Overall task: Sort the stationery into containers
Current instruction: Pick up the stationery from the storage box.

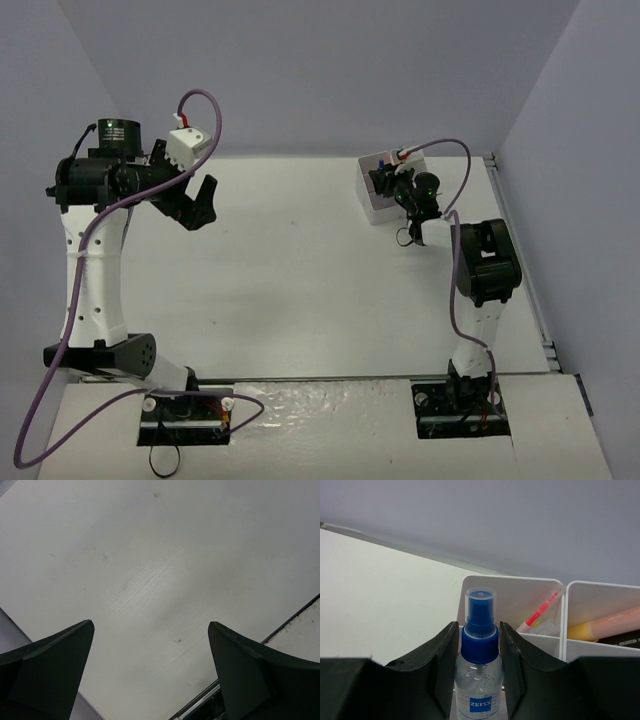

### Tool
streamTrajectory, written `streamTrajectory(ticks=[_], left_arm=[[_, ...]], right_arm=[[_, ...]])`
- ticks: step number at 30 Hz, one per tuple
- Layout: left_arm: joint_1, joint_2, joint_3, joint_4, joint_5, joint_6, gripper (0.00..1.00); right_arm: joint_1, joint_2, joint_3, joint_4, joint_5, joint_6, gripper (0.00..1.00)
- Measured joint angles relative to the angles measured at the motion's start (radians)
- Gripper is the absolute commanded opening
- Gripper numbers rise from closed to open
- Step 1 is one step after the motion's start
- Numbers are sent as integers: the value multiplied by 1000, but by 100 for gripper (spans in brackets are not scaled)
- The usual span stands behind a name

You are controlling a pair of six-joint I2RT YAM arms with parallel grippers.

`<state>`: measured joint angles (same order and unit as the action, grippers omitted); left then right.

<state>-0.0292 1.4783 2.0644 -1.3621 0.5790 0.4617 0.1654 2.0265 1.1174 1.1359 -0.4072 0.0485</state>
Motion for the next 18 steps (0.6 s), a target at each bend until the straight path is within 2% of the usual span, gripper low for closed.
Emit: streamTrajectory(ticks=[7,18], left_arm=[[0,1,0,0,0,3,97],[3,2,0,0,-1,3,97]], right_arm=[[0,47,-31,107,4,42,0],[0,66,-49,182,18,53,0]])
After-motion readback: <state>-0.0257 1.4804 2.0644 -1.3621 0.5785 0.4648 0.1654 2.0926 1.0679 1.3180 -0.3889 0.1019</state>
